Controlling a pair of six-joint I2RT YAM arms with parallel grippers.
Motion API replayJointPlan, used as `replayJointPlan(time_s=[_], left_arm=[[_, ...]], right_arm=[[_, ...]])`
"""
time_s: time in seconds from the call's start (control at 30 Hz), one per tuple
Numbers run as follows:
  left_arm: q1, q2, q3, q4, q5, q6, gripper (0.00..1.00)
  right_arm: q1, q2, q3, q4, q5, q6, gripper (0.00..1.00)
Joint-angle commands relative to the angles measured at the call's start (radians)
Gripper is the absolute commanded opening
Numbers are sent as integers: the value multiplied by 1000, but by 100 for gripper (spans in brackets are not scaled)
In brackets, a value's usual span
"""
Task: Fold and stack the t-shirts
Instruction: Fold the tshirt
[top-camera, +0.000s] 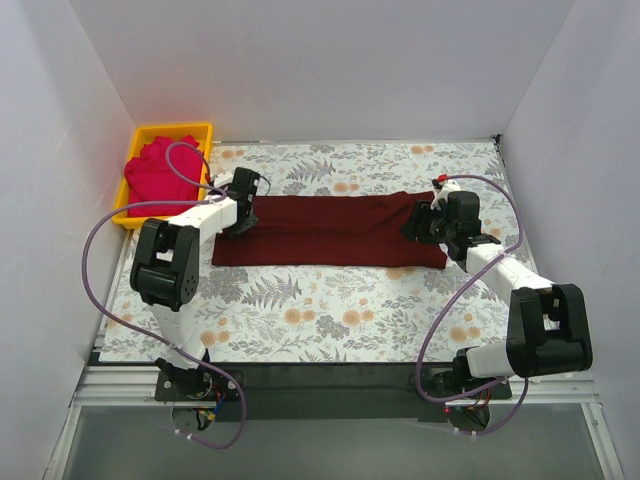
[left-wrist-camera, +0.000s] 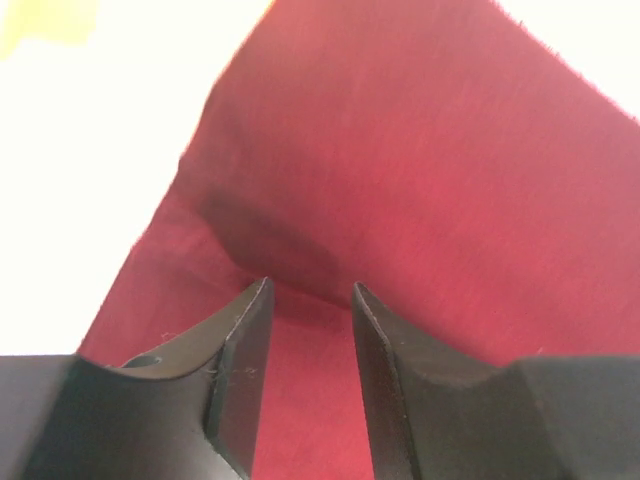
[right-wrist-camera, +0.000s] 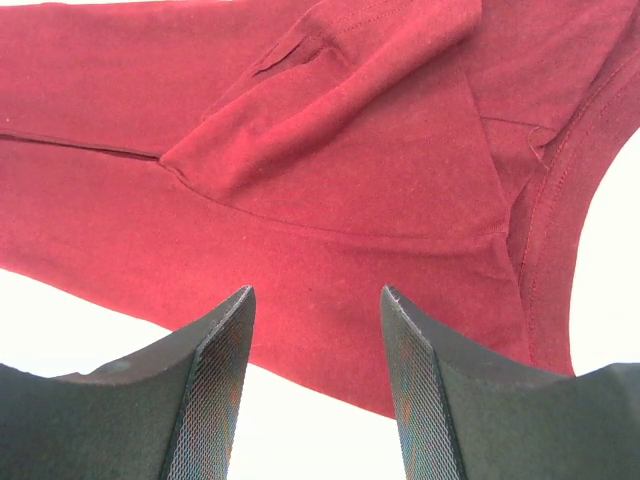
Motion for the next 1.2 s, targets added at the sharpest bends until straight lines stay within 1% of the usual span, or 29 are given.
replayJointPlan(time_s=[0.0,0.07,0.1,0.17,0.2,0.23,0.27,0.3,0.33,0.4,0.5,0.57,0.6,0.63,0.8,0.9,1.07,1.17], left_arm=[[19,18,96,30,-91,43,37],[24,35,145,30,-108,68,40],[24,44,162,17,-108,67,43],[24,34,163,-31,-92,33,48],[24,-1,147,-40,-82,18,52],[24,-26,122,-43,-78,4,53],[24,-52,60,-46,-72,-8,54],[24,-101,29,-45,-55,-34,54],[24,-123,-7,-42,-46,-44,54],[24,-160,-85,-34,-21,-62,54],[24,-157,-136,-42,-10,-73,53],[25,-151,-150,-55,-7,-85,50],[25,-141,-154,-57,-9,-87,50],[30,-137,-163,-62,-7,-91,50],[79,-112,-180,-120,25,-125,47],[99,-117,-217,-118,45,-128,45],[106,-108,-254,-137,62,-127,45],[108,-121,-285,-143,85,-130,45]], right_arm=[[-3,-40,-9,18,-7,-10,60],[-3,-46,-14,16,2,-11,60],[-3,-49,-17,16,3,-7,60],[-3,-55,-23,8,17,2,60],[-4,-57,-23,-1,20,11,60],[-9,-55,-23,-7,25,22,60],[-17,-53,-31,-10,25,31,59],[-24,-52,-35,-12,17,44,60],[-50,-49,-42,-10,2,73,60],[-76,-43,-58,-8,-43,99,59],[-118,-37,-89,-9,-73,136,57],[-139,-34,-109,-7,-86,157,56],[-139,-31,-129,-7,-86,163,54],[-177,-30,-140,-7,-86,169,54],[-263,-14,-210,-1,-90,220,50],[-328,0,-247,-2,-70,226,50],[-371,66,-256,-4,-46,211,50],[-374,66,-241,-12,-35,199,50]])
